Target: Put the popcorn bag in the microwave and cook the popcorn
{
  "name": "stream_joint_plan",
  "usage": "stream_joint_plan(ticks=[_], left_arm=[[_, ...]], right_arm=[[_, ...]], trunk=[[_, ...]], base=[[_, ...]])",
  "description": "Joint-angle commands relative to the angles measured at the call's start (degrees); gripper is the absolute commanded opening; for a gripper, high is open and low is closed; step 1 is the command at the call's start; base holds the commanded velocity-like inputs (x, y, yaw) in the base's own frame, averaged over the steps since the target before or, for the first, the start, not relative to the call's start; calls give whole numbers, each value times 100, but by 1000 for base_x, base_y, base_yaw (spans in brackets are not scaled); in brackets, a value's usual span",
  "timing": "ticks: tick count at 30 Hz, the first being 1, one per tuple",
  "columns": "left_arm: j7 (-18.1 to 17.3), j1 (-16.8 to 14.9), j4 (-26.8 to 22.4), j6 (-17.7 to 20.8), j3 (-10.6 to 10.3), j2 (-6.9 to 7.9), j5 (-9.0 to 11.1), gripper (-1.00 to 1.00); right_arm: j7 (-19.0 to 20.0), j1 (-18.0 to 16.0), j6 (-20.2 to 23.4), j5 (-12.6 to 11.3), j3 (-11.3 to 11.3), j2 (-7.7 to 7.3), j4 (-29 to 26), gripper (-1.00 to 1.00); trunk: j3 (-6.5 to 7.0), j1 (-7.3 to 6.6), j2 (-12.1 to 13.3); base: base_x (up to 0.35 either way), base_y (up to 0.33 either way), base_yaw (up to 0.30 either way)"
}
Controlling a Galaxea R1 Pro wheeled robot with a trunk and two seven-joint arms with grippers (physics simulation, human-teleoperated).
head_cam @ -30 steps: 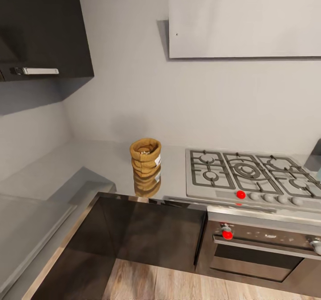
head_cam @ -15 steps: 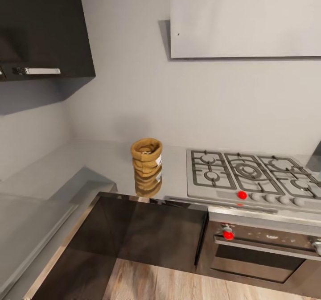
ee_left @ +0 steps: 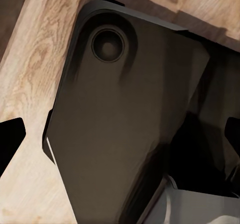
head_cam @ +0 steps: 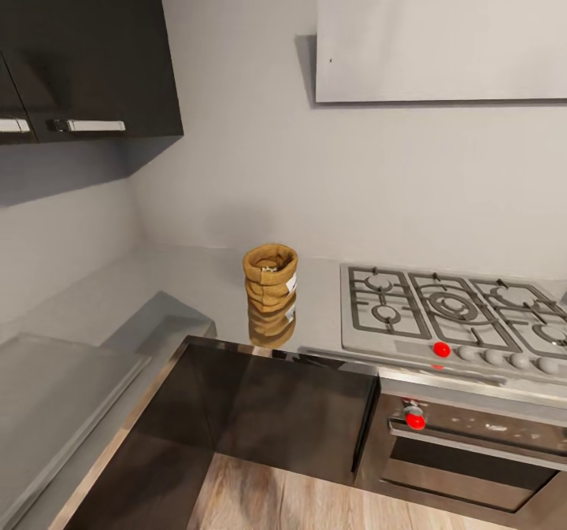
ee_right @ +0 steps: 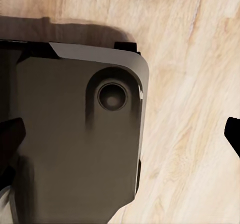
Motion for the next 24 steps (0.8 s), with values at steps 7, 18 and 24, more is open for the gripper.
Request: stream_joint_plan(ticks=[7, 18, 24], left_arm=[[-23, 2, -5, -8, 21, 0, 32, 100], [-71, 2, -5, -8, -51, -4, -33, 100], [-74, 2, -5, -9, -54, -11, -51, 100]], right_arm=[[12, -6, -3, 46, -43, 42, 15, 100], [143, 3, 1677, 382, 429, 1024, -2973, 100], [1006, 24, 4178, 339, 1775, 1393, -5931, 100]], trunk=[[-5, 0, -4], [-5, 0, -4], [-5, 0, -4]], base=[[0, 0, 0], [0, 0, 0], [0, 0, 0]])
